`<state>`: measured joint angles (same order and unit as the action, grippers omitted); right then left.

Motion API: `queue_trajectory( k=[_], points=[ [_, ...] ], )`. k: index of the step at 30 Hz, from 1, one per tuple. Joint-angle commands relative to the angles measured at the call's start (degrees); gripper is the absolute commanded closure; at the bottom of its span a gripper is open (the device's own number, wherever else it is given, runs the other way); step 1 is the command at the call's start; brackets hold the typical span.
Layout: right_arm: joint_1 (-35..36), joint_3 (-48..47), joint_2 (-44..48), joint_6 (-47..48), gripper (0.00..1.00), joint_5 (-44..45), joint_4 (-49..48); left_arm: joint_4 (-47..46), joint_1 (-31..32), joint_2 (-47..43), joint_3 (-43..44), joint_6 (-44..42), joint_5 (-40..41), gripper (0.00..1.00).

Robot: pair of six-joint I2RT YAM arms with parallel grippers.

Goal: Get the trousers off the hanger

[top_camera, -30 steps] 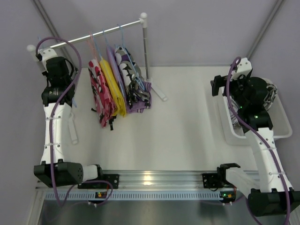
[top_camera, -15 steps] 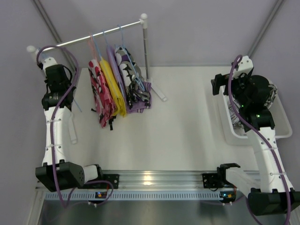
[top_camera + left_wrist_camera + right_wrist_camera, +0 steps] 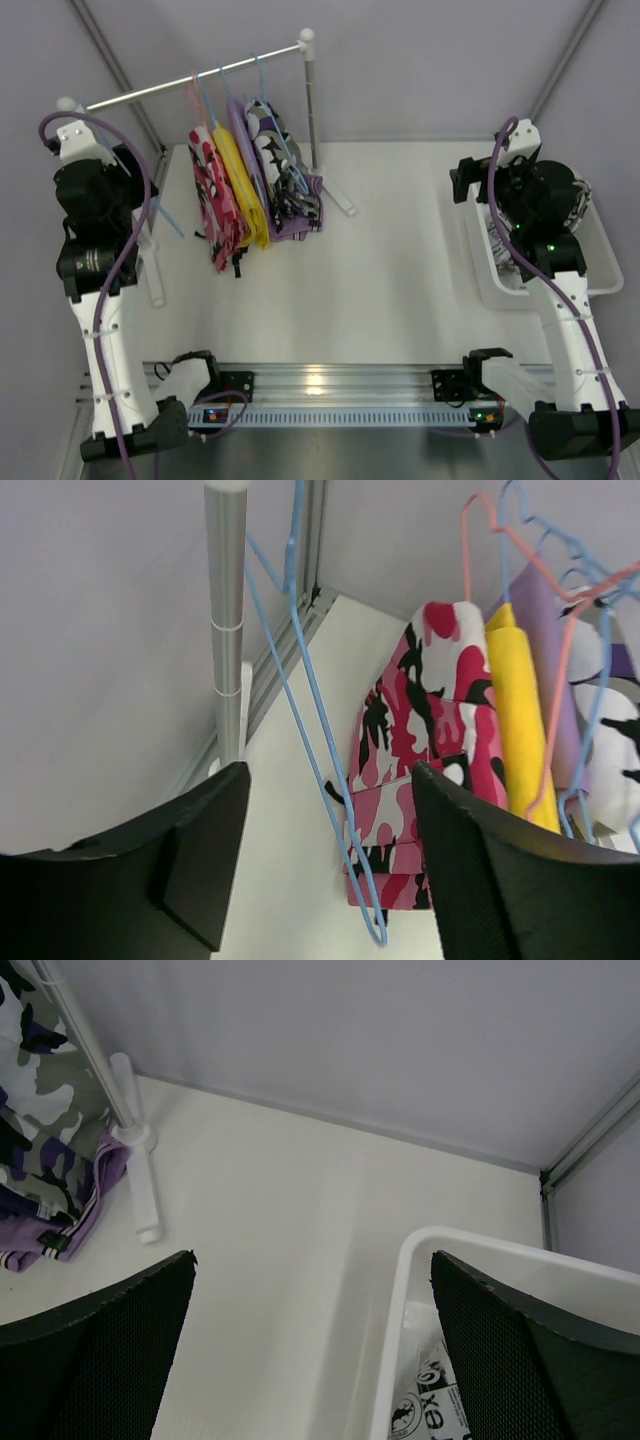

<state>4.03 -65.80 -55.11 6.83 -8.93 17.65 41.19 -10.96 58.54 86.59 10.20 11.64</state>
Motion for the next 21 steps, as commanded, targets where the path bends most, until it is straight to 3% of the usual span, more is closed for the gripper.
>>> queue_trajectory(
  k=[1, 3, 4, 8, 12, 16, 20, 21],
  points=[
    [1.24, -2.67, 0.45, -1.38, 0.00, -0.83, 0.46, 5.38, -0.29, -5.01, 4.73, -3.95, -5.72, 0.27],
    [1.42, -2.49, 0.18, -1.64, 0.01, -1.09, 0.19, 6.96, -0.20, -5.72, 5.69, -7.97, -15.97, 0.24],
    [1.68, -2.40, 0.09, -1.91, 0.01, -1.44, 0.02, 7.93, -0.29, -5.90, 6.92, -8.78, -26.04, 0.23],
    [2.82, -1.79, -0.35, -3.05, 0.01, -1.36, -0.86, 10.49, -0.29, -3.54, 9.39, -8.62, -40.81, 0.25],
    [3.35, 0.32, 0.44, -3.49, 0.01, -1.18, -1.74, 5.49, -0.20, -0.01, 8.69, -3.01, -42.14, 0.34],
    [3.53, 1.90, 1.06, -3.05, 0.01, -1.00, -2.18, -3.99, 0.58, 3.84, 6.23, 2.01, -37.58, 0.41],
    [3.61, 2.78, 1.24, -2.79, 0.01, -0.48, -2.53, -5.68, 10.04, 7.54, 6.05, 1.50, -25.47, 0.45],
    [3.53, 2.96, 1.15, -2.79, 0.01, -0.48, -2.45, -6.20, 12.87, 7.98, 5.09, 0.80, -18.39, 0.45]
  ],
)
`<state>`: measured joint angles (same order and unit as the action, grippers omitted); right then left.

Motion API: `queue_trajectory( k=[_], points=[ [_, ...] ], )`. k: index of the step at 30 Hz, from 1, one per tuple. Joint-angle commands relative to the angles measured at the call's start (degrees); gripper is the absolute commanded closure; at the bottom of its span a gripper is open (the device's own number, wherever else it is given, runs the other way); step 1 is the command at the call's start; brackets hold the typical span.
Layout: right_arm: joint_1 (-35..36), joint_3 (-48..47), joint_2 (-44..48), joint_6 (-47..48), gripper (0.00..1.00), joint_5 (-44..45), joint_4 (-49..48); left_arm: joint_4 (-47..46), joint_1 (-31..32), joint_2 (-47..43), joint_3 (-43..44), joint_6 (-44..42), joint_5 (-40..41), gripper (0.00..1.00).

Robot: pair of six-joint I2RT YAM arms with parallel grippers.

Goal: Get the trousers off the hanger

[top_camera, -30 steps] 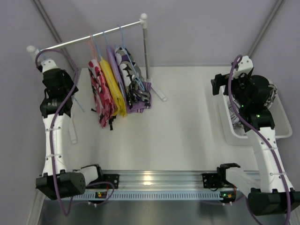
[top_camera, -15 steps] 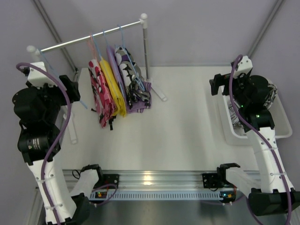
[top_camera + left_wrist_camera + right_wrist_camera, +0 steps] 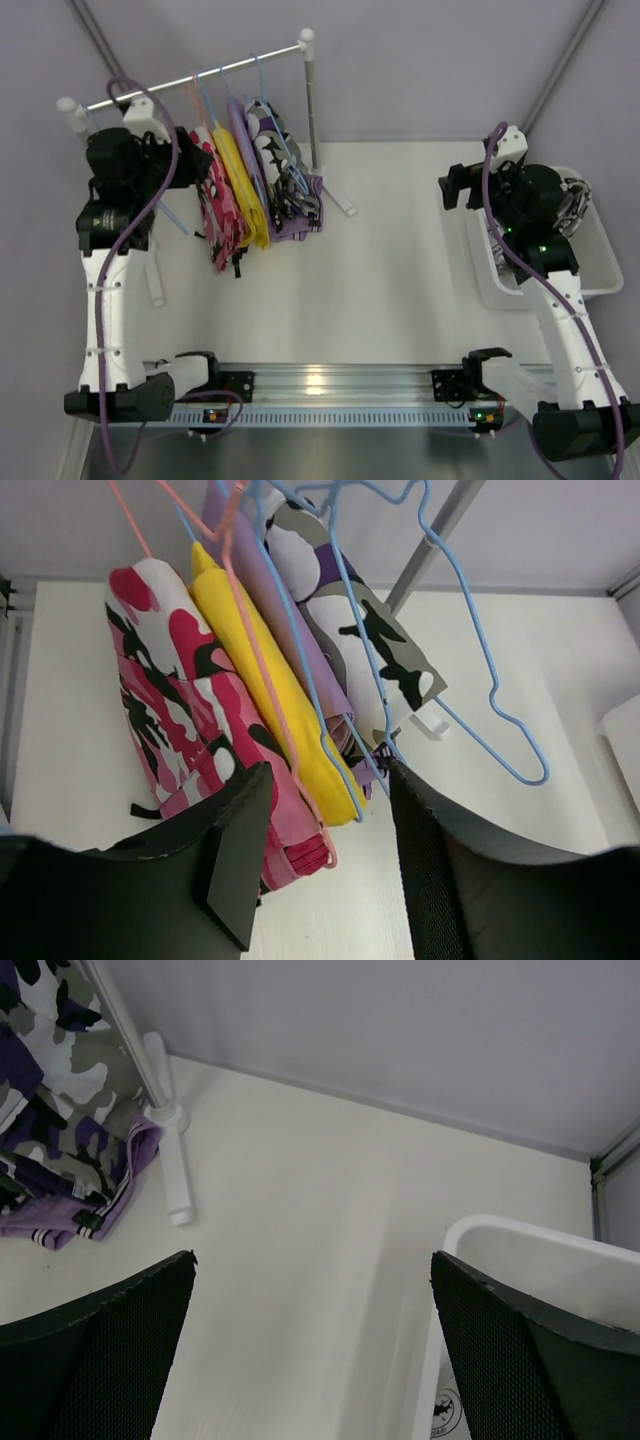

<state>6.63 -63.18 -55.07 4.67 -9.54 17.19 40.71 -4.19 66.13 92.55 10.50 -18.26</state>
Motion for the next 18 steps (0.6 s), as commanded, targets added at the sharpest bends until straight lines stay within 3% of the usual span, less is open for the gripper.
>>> queue_trajectory(
  k=[1, 5, 10, 18],
  points=[
    [1.01, 0.42, 1.10, -0.62, 0.00, 0.22, -1.99, -6.34, 8.21, 1.19, -1.41, 0.22, 14.89, 0.45],
    [1.01, 1.04, 1.10, -0.80, 0.01, 0.40, -2.60, -7.92, 14.64, 3.74, -2.64, 1.10, 28.53, 0.53],
    [1.01, 2.00, 1.63, -0.62, 0.01, 0.49, -2.86, -9.94, 14.73, 5.85, -3.25, 4.52, 38.02, 0.66],
    [1.01, 2.97, 1.90, -0.45, 0.01, 0.66, -3.22, -12.67, 14.73, 8.58, -3.69, 4.88, 35.14, 0.63]
  ],
)
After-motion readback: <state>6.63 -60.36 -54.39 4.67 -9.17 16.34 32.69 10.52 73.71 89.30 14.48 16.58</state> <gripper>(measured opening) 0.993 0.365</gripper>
